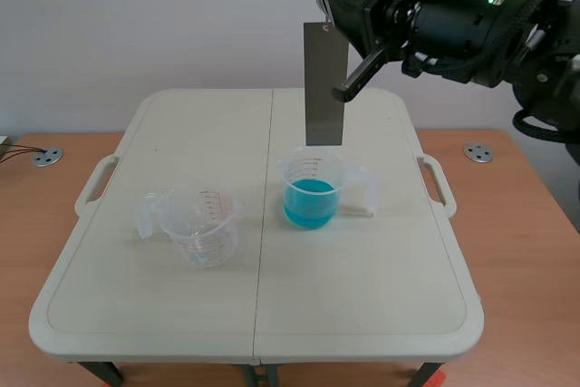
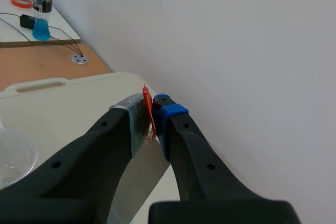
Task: Hold the metal plate by the orange handle, dip it into the blue solution, take it out and point at it, then put the plate back in the beaker on the left.
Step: 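Lower the plate into the blue solution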
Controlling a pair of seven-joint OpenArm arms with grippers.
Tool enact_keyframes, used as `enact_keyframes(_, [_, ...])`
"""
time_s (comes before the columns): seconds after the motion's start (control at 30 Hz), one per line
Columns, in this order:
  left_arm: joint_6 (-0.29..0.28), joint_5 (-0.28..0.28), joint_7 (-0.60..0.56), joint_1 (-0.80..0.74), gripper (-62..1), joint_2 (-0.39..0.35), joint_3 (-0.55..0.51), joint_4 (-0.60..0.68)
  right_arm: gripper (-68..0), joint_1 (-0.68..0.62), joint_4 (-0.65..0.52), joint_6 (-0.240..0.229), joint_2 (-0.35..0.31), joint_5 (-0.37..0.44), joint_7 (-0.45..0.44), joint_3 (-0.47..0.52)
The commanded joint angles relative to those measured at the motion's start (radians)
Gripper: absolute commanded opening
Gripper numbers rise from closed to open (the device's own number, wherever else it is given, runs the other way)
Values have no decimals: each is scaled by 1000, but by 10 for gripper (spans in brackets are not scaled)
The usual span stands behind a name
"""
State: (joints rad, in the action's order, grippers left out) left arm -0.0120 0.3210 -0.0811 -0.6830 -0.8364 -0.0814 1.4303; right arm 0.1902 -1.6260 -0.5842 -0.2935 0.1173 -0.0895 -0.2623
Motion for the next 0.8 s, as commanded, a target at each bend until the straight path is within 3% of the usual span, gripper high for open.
enact_keyframes(0.0, [2,4,-15,-29,-591,2,0,3,-662,29,1,7,1,10,-15,-1])
enact_keyframes(0.47, [-1,0,-27,-299,-591,2,1,3,-662,29,97,7,3,-17,-100,-34])
enact_keyframes(0.77, [-2,-26,-20,-336,-591,4,1,2,-662,29,160,7,6,-49,-164,-37])
